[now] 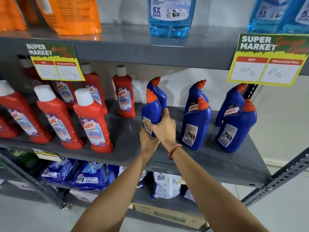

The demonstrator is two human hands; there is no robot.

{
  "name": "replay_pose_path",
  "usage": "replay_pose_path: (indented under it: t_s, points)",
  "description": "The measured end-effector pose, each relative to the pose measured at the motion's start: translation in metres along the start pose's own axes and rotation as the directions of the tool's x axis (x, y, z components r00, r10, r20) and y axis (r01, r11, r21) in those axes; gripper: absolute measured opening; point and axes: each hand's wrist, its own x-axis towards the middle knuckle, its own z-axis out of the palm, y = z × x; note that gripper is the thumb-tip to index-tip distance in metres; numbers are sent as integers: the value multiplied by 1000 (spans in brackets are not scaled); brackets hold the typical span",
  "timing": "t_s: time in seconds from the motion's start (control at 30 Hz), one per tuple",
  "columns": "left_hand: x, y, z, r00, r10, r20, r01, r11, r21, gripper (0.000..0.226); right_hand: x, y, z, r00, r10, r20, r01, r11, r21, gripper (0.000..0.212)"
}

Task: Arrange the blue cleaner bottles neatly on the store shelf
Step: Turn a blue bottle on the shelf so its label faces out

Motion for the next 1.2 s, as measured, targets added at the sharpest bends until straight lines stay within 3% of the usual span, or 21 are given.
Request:
replay_pose_path:
  t_s: [0.13, 0.2, 0.3, 0.37, 0.5, 0.63, 0.83, 1.07, 1.2]
  points:
    - [13, 5, -21, 985, -85, 149, 91, 995, -29, 21, 28, 9, -21, 945, 19, 327, -102, 965, 240, 54]
    - [20, 14, -29, 973, -121, 196, 132, 990, -45, 17, 35, 18, -27, 890, 25, 455, -190, 928, 320, 48]
    - [28, 19, -36, 927, -166, 335, 180, 984, -11, 25, 41, 29, -25, 850, 28, 526, -267, 884, 384, 30]
    - [34, 20, -42, 893, -198, 405, 206, 978, 23, 26, 46, 34, -22, 861, 47, 506, -274, 882, 384, 31]
    - [42, 9, -55, 905, -155, 396, 133, 988, 83, 30, 48, 40, -13, 931, 82, 356, -197, 933, 300, 60]
    - [51, -2, -61, 921, -122, 370, 74, 987, 140, 49, 37, 41, 2, 969, 47, 243, -83, 986, 142, 65]
    - [58, -16, -65, 888, -43, 457, -107, 949, 298, 49, 18, 52, 17, 987, 44, 154, -55, 996, 65, 68]
    - [54, -36, -66, 925, -77, 373, -40, 955, 295, 47, 9, 49, 18, 986, 56, 158, -68, 995, 69, 70]
    - [33, -42, -57, 986, -35, 166, -1, 978, 210, 51, -2, 53, 10, 990, 72, 121, -86, 990, 115, 57]
